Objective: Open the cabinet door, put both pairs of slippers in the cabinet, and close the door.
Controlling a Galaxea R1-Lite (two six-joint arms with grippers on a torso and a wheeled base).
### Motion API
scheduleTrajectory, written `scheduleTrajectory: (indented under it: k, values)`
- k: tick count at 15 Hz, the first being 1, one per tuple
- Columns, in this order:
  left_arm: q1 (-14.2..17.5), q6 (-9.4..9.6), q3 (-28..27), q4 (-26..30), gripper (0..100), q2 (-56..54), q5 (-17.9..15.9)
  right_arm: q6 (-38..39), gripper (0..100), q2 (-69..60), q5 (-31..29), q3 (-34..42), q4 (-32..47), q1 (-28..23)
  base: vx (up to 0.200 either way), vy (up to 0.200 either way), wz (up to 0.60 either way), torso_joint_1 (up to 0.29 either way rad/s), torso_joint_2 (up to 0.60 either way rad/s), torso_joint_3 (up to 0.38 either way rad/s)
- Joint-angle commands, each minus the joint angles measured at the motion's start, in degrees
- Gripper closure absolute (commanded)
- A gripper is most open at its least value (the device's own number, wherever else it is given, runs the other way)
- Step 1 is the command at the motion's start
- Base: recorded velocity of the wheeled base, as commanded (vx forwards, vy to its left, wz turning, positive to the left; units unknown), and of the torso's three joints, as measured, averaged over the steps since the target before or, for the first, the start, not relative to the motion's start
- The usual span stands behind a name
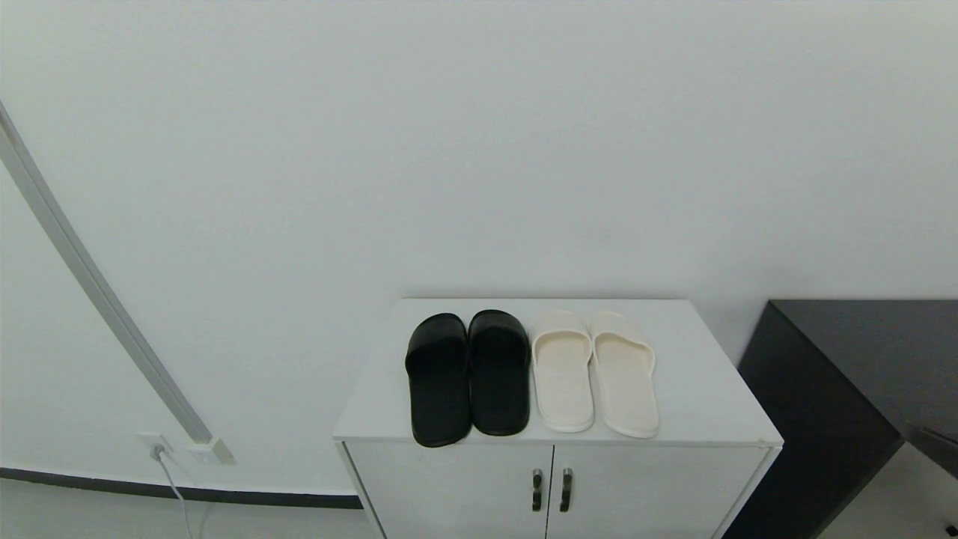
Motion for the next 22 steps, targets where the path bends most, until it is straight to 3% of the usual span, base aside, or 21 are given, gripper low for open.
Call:
scheduleTrajectory:
  k: [1, 7, 11, 15, 18, 22]
  values:
    - [0.0, 0.01, 0.0, 0.0, 100, 0.0, 0.0, 5.4, 0, 15.6, -5.9, -5.8, -3.4, 12.2, 0.0, 0.0, 0.0, 0.0, 0.0, 0.0]
    - [0.0, -0.07, 0.0, 0.0, 100, 0.0, 0.0, 13.1, 0, 31.3, -18.1, -14.7, -7.1, 26.7, 0.0, 0.0, 0.0, 0.0, 0.0, 0.0]
    - [0.0, -0.07, 0.0, 0.0, 100, 0.1, 0.0, 13.3, 0, 44.3, -27.6, -17.1, -19.9, 32.1, 0.0, 0.0, 0.0, 0.0, 0.0, 0.0]
    - [0.0, -0.07, 0.0, 0.0, 100, 0.0, 0.0, 12.9, 0, 59.6, -38.4, -22.0, -30.5, 32.5, 0.0, 0.0, 0.0, 0.0, 0.0, 0.0]
    - [0.0, -0.07, 0.0, 0.0, 100, 0.1, -0.1, 12.3, 0, 66.7, -41.9, -24.2, -35.7, 32.2, 0.0, 0.0, 0.0, 0.0, 0.0, 0.0]
    - [0.0, -0.07, 0.0, 0.0, 100, 0.0, -0.1, 12.2, 0, 68.7, -43.0, -26.9, -36.7, 30.8, 0.0, 0.0, 0.0, 0.0, 0.0, 0.0]
